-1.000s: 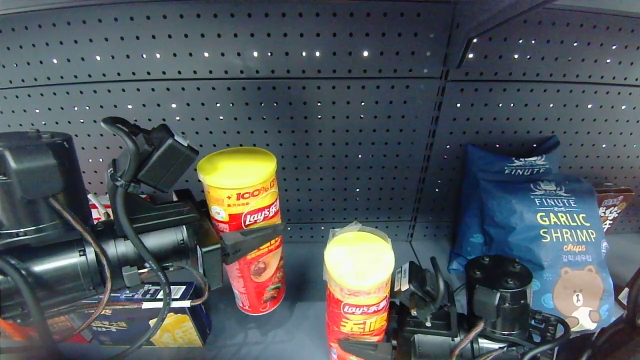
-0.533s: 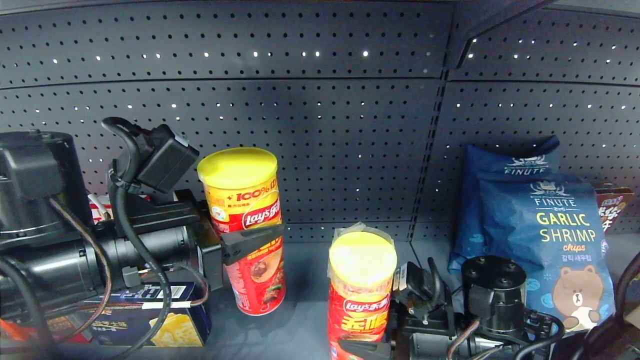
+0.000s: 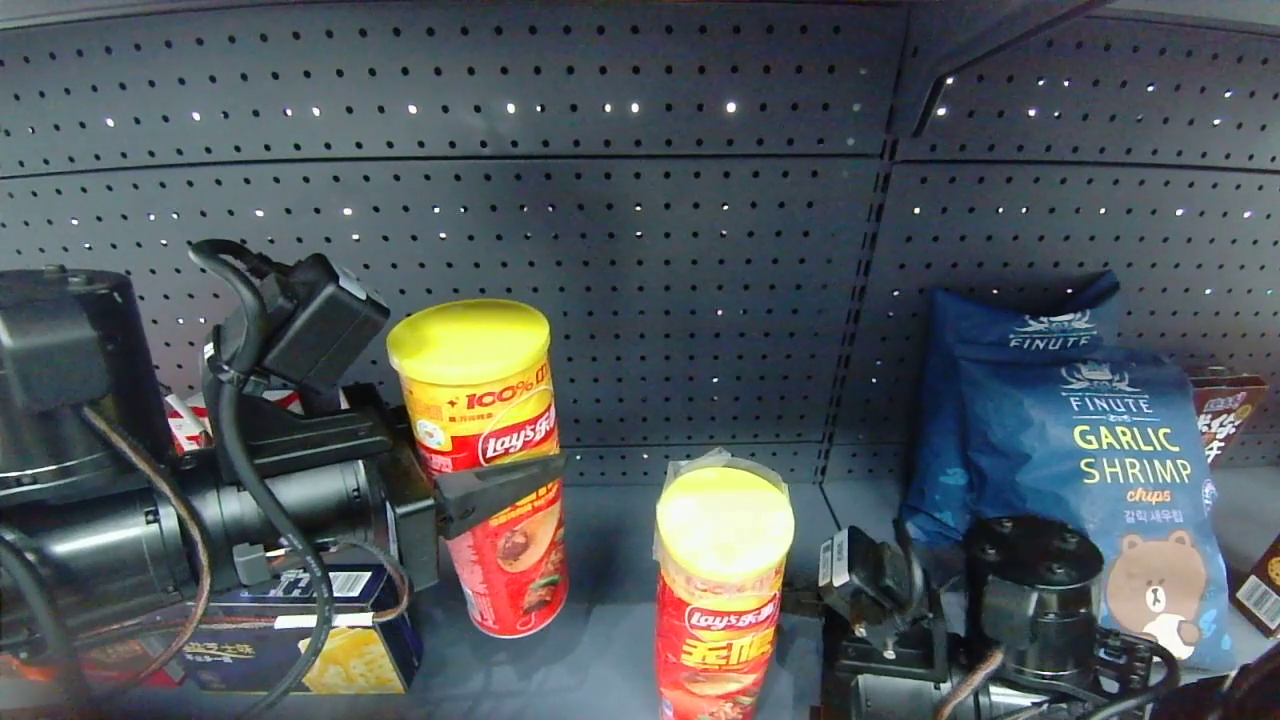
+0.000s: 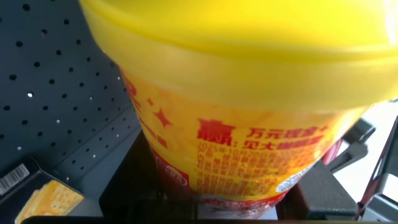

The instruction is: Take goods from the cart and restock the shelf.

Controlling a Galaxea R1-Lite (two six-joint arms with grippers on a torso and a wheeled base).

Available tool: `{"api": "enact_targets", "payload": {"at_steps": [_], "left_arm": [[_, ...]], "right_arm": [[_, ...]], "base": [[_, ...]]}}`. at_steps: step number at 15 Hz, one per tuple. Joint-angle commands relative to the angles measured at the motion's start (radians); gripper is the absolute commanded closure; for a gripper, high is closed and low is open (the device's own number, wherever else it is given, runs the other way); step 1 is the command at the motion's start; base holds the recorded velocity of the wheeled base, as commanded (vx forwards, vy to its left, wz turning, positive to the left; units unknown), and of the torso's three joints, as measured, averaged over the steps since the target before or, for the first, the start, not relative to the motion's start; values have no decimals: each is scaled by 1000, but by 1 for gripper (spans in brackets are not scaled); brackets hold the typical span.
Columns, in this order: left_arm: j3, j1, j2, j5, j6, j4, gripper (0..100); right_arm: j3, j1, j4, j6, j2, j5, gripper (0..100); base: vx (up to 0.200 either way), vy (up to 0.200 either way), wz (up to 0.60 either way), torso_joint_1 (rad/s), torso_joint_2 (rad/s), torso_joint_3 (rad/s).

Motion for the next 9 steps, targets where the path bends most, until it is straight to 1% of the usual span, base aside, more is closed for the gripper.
{"api": "enact_targets", "payload": {"at_steps": [1,2,4,7,8,9], "left_arm": [[8,-1,-9,0,0,-1,100],[14,-1,-11,0,0,-2,100],[14,-2,-11,0,0,-2,100],[14,-6,-17,0,0,-2,100],[14,-6,-26,0,0,-1,100],[17,-4,-32,2,0,-1,100]], "right_arm": [[32,-10,-1,0,-83,-2,0],[40,-15,8,-2,-173,-42,0],[43,-24,70,-3,-304,-43,0],[25,-28,300,-5,-555,-56,0],[9,-42,395,-5,-647,-106,0],[-6,-48,504,-3,-741,-218,0]], "base": [[0,0,0,0,0,0],[0,0,0,0,0,0],[0,0,0,0,0,0],[0,0,0,0,0,0],[0,0,0,0,0,0],[0,0,0,0,0,0]]}}
